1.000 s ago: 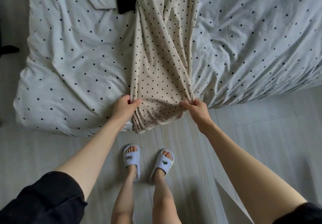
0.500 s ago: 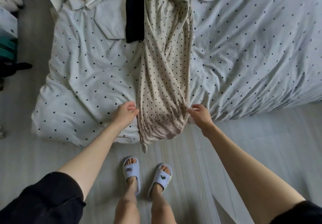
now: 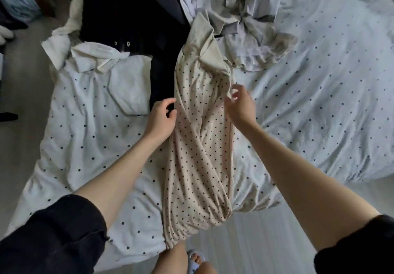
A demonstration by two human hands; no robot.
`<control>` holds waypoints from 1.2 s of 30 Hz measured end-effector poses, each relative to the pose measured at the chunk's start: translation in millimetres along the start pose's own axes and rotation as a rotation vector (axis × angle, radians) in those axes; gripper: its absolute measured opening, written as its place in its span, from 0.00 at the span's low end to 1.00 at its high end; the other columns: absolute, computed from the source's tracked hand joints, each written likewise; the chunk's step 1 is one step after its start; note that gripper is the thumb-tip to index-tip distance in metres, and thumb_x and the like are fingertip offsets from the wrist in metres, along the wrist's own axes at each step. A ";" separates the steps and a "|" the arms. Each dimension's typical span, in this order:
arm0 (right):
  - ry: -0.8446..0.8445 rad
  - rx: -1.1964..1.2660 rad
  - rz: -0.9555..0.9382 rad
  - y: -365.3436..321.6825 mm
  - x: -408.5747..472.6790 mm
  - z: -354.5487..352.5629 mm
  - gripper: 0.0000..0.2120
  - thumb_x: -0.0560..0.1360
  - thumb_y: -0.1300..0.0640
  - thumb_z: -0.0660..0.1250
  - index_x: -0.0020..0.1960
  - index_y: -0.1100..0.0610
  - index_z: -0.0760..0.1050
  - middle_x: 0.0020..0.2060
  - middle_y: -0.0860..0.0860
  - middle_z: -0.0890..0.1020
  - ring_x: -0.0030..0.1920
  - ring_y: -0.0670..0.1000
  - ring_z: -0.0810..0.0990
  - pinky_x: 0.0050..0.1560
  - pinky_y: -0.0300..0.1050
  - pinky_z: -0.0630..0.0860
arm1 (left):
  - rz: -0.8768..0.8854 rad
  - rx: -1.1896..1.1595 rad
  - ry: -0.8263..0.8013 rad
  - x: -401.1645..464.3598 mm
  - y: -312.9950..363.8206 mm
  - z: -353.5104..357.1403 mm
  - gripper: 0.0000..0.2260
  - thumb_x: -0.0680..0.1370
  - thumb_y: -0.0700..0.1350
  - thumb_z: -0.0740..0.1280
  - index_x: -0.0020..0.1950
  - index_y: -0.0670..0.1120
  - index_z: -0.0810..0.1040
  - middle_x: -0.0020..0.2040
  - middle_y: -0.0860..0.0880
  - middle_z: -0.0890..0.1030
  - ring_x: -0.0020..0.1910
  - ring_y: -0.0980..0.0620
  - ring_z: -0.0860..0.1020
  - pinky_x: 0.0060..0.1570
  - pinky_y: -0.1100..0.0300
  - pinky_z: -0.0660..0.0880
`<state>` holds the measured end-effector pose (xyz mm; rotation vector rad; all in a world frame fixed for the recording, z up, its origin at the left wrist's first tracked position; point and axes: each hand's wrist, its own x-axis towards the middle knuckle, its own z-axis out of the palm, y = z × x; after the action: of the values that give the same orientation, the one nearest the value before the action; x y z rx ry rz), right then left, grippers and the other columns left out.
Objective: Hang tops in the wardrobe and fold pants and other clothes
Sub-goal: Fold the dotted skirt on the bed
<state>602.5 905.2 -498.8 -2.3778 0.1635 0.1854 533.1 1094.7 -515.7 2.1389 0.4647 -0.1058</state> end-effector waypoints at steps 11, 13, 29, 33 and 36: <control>0.058 -0.289 -0.132 -57.3 118.0 12.9 0.15 0.72 0.67 0.55 0.53 0.59 0.77 0.46 0.56 0.81 0.48 0.57 0.77 0.50 0.48 0.74 | 0.069 -0.089 -0.020 89.4 21.3 6.5 0.22 0.79 0.41 0.62 0.73 0.47 0.64 0.69 0.49 0.67 0.63 0.60 0.66 0.59 0.74 0.60; 0.017 0.151 -0.041 -71.4 137.0 -1.6 0.14 0.70 0.69 0.55 0.45 0.56 0.76 0.36 0.50 0.79 0.40 0.53 0.76 0.39 0.39 0.74 | 0.054 -0.143 -0.007 101.8 25.4 5.3 0.22 0.79 0.43 0.63 0.73 0.48 0.64 0.69 0.49 0.68 0.64 0.55 0.69 0.62 0.65 0.66; -0.478 0.002 -0.356 -65.3 150.6 -16.7 0.09 0.79 0.65 0.58 0.51 0.62 0.78 0.49 0.56 0.79 0.49 0.55 0.76 0.53 0.49 0.71 | 0.580 0.462 -0.208 200.0 119.4 -11.7 0.38 0.70 0.25 0.59 0.74 0.54 0.62 0.76 0.55 0.55 0.71 0.50 0.57 0.69 0.57 0.55; -0.611 0.051 -0.331 -62.1 160.1 -27.7 0.16 0.78 0.65 0.58 0.62 0.57 0.77 0.62 0.52 0.78 0.60 0.49 0.76 0.64 0.43 0.70 | 0.616 0.526 -0.269 208.4 124.6 -14.7 0.20 0.68 0.26 0.63 0.49 0.48 0.81 0.67 0.54 0.74 0.69 0.48 0.63 0.64 0.50 0.61; -0.535 0.099 -0.204 -58.3 168.7 -32.6 0.14 0.78 0.62 0.58 0.58 0.55 0.80 0.54 0.51 0.82 0.46 0.45 0.80 0.50 0.39 0.76 | 0.549 0.534 -0.161 207.7 112.2 -21.0 0.14 0.69 0.30 0.66 0.49 0.44 0.82 0.61 0.46 0.78 0.64 0.45 0.71 0.60 0.54 0.63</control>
<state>780.8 914.0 -466.7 -2.1448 -0.3141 0.6847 764.3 1114.3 -467.7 2.6741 -0.2904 -0.0954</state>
